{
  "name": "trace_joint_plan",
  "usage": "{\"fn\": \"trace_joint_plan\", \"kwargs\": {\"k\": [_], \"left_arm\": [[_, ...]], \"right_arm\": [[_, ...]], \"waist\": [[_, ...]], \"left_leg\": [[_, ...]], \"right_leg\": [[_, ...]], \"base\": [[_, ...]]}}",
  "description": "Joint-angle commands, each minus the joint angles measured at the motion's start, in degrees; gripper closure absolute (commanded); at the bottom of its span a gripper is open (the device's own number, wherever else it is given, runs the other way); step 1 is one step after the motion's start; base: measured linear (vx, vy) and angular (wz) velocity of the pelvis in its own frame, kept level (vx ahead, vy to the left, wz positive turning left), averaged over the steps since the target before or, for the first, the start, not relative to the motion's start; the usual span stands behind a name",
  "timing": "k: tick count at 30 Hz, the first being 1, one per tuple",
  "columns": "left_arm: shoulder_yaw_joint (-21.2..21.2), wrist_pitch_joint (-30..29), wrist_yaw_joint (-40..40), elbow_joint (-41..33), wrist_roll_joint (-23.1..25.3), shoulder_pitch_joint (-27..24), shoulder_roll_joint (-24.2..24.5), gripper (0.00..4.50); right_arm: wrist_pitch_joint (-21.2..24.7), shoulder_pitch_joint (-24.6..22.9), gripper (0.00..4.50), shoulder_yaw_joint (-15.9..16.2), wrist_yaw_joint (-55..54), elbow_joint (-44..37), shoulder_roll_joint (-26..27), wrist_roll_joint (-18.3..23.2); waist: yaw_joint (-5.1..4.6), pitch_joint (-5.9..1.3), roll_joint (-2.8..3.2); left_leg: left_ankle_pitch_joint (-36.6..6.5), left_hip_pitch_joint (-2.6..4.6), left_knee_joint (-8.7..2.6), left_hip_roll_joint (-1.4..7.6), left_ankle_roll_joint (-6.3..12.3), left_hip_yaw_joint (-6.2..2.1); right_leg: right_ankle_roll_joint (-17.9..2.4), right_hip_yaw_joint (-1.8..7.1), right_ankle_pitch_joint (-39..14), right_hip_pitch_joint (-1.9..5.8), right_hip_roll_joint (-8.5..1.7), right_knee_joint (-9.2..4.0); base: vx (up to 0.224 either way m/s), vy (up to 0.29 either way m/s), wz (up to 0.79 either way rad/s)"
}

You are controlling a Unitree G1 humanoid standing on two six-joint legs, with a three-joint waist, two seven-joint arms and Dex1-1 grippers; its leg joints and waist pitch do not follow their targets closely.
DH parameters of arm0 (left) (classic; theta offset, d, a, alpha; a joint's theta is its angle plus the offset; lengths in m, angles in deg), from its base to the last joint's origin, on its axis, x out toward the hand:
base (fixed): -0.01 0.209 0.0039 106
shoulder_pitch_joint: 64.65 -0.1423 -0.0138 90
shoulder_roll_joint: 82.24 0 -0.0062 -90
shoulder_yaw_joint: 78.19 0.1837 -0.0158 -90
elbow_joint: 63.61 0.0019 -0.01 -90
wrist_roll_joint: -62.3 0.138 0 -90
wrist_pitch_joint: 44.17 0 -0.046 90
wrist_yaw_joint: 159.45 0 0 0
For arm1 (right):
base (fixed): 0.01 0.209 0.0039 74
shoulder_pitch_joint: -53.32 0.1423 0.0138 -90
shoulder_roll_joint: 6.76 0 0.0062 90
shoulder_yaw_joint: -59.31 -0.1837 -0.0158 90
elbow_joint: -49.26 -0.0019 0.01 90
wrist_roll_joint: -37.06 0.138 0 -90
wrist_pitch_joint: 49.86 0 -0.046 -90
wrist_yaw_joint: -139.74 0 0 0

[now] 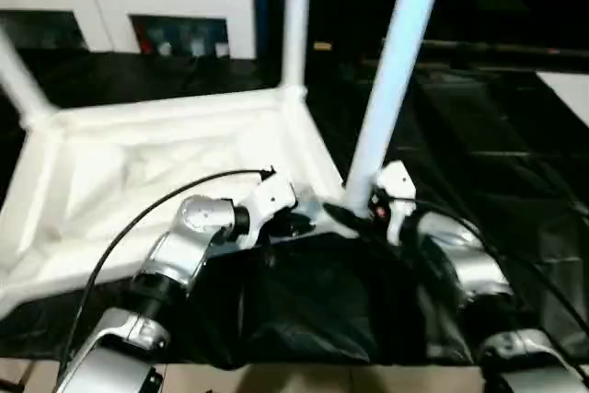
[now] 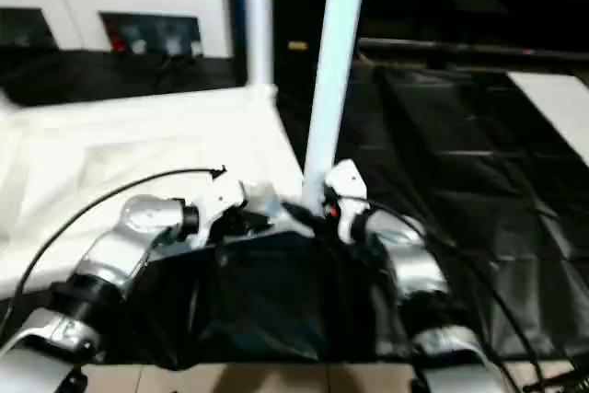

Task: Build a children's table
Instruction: Rotate leg to tighten

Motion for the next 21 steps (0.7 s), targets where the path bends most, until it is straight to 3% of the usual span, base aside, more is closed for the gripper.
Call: {"fn": "trace_joint_plan", "kwargs": {"k": [1,8,16,21], "left_arm": [[0.2,2.5,-1.2,1.1,-2.2,1.6,-0.5,4.5],[0.0,4.0,-3.3,3.0,-2.7,2.8,1.0,4.5],[-0.1,5.4,-4.5,4.7,-3.0,3.2,1.7,4.5],[-0.1,5.8,-5.1,5.0,-3.0,3.0,1.9,4.5]], "right_arm": [[1.8,-1.9,1.26,3.2,6.5,-1.0,-0.6,0.4],[2.6,-2.9,1.81,3.9,11.7,-3.7,-3.6,1.4],[3.4,-3.9,2.43,4.6,14.8,-5.9,-5.2,1.7],[3.6,-4.3,2.5,4.9,15.2,-6.6,-5.4,1.8]], "waist": [[-0.02,-2.71,-0.23],[0.53,-2.59,-0.35],[1.4,-2.77,-0.39],[1.51,-2.72,-0.45]], "left_leg": [[-11.7,0.23,-3.04,1.12,4.61,0.35],[-12.8,0.27,-3.1,1.26,3.6,0.39],[-10.4,0.31,-2.89,1.35,3.87,0.46],[-10.5,0.29,-2.86,1.31,3.93,0.5]], "right_leg": [[-13.8,1.83,-5.5,2.74,-2.5,-3.58],[-12.6,1.81,-9.9,2.73,-2.74,-3.82],[-13.3,1.77,-6.6,2.83,-2.8,-3.31],[-13.2,1.72,-7.2,2.84,-2.8,-3.36]], "base": [[0.0,0.0,0.0],[0.0,0.0,0.0],[0.0,0.0,0.0],[0.0,0.0,0.0]]}}
